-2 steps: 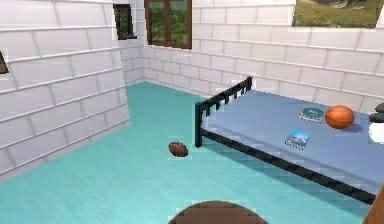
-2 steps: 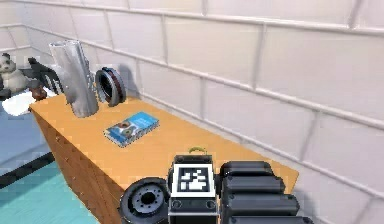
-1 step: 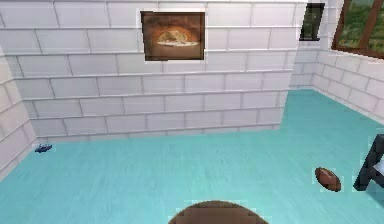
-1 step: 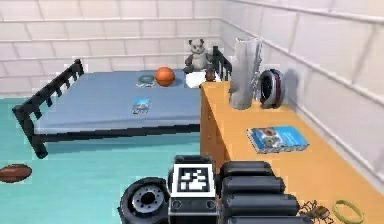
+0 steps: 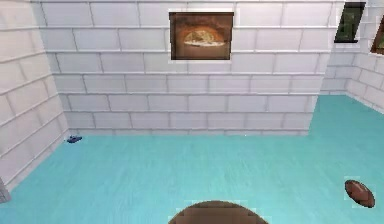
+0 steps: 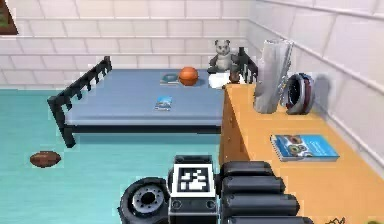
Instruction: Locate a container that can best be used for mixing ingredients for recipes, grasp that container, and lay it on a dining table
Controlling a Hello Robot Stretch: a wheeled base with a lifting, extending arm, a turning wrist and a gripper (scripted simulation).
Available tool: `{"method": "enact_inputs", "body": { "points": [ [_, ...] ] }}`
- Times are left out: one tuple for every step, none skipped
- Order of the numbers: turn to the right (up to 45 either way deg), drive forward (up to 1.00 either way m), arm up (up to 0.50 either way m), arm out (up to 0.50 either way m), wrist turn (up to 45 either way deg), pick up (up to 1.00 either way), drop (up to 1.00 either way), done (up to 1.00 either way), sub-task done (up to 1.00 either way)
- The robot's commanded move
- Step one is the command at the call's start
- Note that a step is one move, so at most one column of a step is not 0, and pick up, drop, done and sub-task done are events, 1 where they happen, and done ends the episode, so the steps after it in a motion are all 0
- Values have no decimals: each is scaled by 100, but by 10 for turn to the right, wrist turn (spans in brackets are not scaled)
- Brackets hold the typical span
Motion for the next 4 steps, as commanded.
{"method": "enact_inputs", "body": {
  "points": [
    [0, 30, 0, 0, 0, 0, 0, 0, 0],
    [-450, 0, 0, 0, 0, 0, 0, 0, 0],
    [-420, 0, 0, 0, 0, 0, 0, 0, 0],
    [0, 15, 0, 0, 0, 0, 0, 0, 0]
  ]
}}
